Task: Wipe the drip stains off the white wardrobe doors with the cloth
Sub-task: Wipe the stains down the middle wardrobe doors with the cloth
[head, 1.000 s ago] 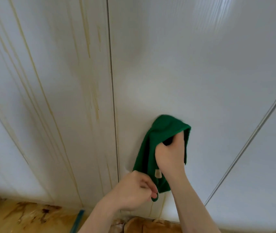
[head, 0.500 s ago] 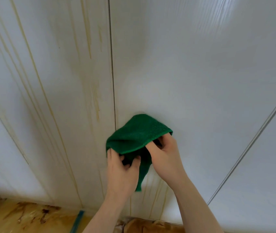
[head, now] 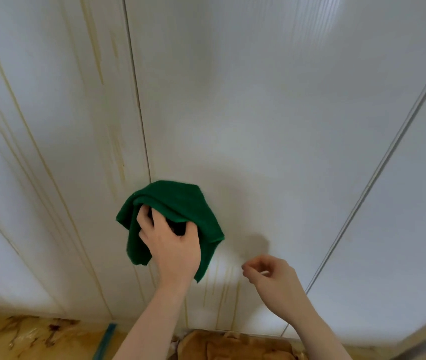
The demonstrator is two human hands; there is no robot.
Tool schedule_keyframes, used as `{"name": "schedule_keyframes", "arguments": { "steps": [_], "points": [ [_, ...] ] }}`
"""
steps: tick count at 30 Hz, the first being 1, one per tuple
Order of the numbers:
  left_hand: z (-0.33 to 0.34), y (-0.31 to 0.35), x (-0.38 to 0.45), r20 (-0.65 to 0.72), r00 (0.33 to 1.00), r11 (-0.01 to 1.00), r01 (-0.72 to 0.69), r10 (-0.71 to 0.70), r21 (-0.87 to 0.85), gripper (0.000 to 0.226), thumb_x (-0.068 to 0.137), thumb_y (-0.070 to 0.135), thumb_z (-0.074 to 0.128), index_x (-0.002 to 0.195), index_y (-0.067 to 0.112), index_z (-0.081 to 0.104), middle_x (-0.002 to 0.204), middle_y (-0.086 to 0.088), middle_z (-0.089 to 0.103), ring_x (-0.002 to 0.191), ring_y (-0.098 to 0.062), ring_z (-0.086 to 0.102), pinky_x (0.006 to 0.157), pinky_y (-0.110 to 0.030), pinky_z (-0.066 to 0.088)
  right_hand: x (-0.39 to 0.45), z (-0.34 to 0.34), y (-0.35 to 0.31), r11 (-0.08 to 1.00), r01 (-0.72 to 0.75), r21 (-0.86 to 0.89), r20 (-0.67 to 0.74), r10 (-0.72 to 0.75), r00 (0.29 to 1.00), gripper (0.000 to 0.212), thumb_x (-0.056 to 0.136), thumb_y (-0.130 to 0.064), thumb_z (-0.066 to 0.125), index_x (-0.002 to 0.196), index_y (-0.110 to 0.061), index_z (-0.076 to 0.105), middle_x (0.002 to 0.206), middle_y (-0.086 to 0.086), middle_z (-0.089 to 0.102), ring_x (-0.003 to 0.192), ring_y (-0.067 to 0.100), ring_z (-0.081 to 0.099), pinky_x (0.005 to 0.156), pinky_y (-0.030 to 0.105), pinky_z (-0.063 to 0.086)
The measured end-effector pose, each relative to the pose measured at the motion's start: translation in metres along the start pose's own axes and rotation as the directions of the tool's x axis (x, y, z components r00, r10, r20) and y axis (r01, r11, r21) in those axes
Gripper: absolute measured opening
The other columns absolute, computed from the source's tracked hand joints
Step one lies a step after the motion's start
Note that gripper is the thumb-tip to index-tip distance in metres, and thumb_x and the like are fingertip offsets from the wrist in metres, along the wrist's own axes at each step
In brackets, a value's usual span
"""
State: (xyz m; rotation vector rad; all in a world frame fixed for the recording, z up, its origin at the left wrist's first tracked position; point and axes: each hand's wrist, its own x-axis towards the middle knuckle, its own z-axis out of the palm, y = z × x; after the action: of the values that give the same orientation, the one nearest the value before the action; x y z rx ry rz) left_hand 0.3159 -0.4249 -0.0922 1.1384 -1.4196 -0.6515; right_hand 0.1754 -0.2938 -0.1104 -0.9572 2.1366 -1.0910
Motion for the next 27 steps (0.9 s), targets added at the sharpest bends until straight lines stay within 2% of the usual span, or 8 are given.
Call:
{"name": "schedule_keyframes", "arguments": {
  "steps": [4, 9, 11, 14, 18, 23, 25, 27],
  "points": [
    [0.023, 0.005, -0.022, 0.047, 0.998, 0.999, -0.044, 0.043, 0.006, 0.064, 0.082, 0.013, 0.073, 0.139, 0.018, 0.044, 0.146, 0.001, 0.033, 0.118, -0.027, 0.041, 0.103, -0.056, 0.043, -0.005, -0.02, 0.023, 0.999, -0.042, -0.032, -0.027, 0.041, 0.999, 0.012, 0.093, -0.028, 0.07, 0.086, -0.036, 0.075, 0.086, -0.016, 0.075, 0.081, -0.001, 0.068, 0.067, 0.016, 0.047],
    [0.042, 0.013, -0.044, 0.231, 0.963, 0.985, -0.108, 0.137, -0.134, 0.048, 0.089, 0.01, 0.064, 0.134, 0.023, 0.051, 0.134, 0.023, 0.031, 0.124, -0.018, 0.05, 0.105, -0.047, 0.048, -0.009, -0.032, 0.034, 0.996, -0.09, 0.002, -0.063, 0.09, 0.994, 0.016, 0.088, -0.021, 0.07, 0.081, -0.033, 0.077, 0.079, -0.016, 0.075, 0.083, 0.007, 0.071, 0.08, 0.035, 0.06],
    [0.043, 0.021, -0.055, 0.381, 0.917, 0.987, -0.071, 0.121, -0.145, 0.042, 0.092, 0.01, 0.057, 0.131, 0.025, 0.054, 0.134, 0.02, 0.037, 0.117, -0.011, 0.054, 0.104, -0.042, 0.049, -0.011, -0.033, 0.032, 0.995, -0.089, 0.033, -0.066, 0.091, 0.994, 0.019, 0.09, -0.015, 0.066, 0.085, -0.029, 0.077, 0.079, -0.014, 0.076, 0.079, 0.007, 0.072, 0.078, 0.036, 0.062],
    [0.038, 0.029, -0.06, 0.623, 0.778, 0.983, 0.041, 0.082, -0.18, 0.041, 0.092, 0.007, 0.047, 0.125, 0.03, 0.057, 0.127, 0.02, 0.044, 0.106, -0.006, 0.057, 0.102, -0.041, 0.049, -0.012, -0.03, 0.025, 0.988, -0.085, 0.127, -0.073, 0.095, 0.993, 0.021, 0.092, -0.008, 0.062, 0.096, -0.022, 0.077, 0.081, -0.01, 0.078, 0.077, 0.007, 0.073, 0.07, 0.031, 0.062],
    [0.024, 0.029, -0.05, 0.742, 0.67, 0.947, 0.217, 0.033, -0.238, 0.039, 0.09, -0.002, 0.045, 0.116, 0.021, 0.063, 0.116, 0.014, 0.05, 0.108, -0.012, 0.056, 0.102, -0.039, 0.049, -0.015, -0.016, 0.014, 0.954, -0.082, 0.288, -0.031, 0.096, 0.995, 0.02, 0.094, -0.006, 0.063, 0.104, -0.019, 0.075, 0.087, -0.009, 0.079, 0.079, 0.008, 0.075, 0.069, 0.031, 0.063],
    [0.001, 0.025, -0.046, 0.692, 0.709, 0.942, 0.124, 0.135, -0.311, 0.049, 0.09, -0.005, 0.043, 0.123, 0.026, 0.062, 0.122, 0.011, 0.056, 0.117, -0.013, 0.057, 0.104, -0.038, 0.049, -0.012, 0.014, -0.01, 0.848, 0.08, 0.524, -0.139, -0.008, 0.99, 0.038, 0.092, -0.009, 0.074, 0.125, -0.025, 0.063, 0.113, -0.007, 0.074, 0.092, 0.009, 0.075, 0.073, 0.031, 0.063],
    [-0.008, 0.02, -0.038, 0.622, 0.768, 0.935, 0.091, 0.153, -0.342, 0.054, 0.09, -0.009, 0.043, 0.126, 0.027, 0.063, 0.125, 0.009, 0.061, 0.121, -0.015, 0.058, 0.105, -0.038, 0.049, -0.008, 0.032, -0.018, 0.842, 0.203, 0.501, -0.244, -0.088, 0.966, 0.048, 0.091, -0.016, 0.077, 0.131, -0.032, 0.058, 0.124, -0.012, 0.067, 0.101, 0.005, 0.072, 0.081, 0.031, 0.063],
    [-0.02, 0.015, -0.03, 0.542, 0.829, 0.939, 0.064, 0.139, -0.338, 0.05, 0.091, -0.005, 0.043, 0.124, 0.027, 0.065, 0.121, 0.008, 0.066, 0.118, -0.015, 0.061, 0.1, -0.04, 0.052, -0.006, 0.051, -0.027, 0.846, 0.31, 0.435, -0.321, -0.176, 0.931, 0.056, 0.089, -0.02, 0.079, 0.136, -0.037, 0.054, 0.127, -0.02, 0.062, 0.111, 0.0, 0.065, 0.087, 0.022, 0.059]
  ]
}}
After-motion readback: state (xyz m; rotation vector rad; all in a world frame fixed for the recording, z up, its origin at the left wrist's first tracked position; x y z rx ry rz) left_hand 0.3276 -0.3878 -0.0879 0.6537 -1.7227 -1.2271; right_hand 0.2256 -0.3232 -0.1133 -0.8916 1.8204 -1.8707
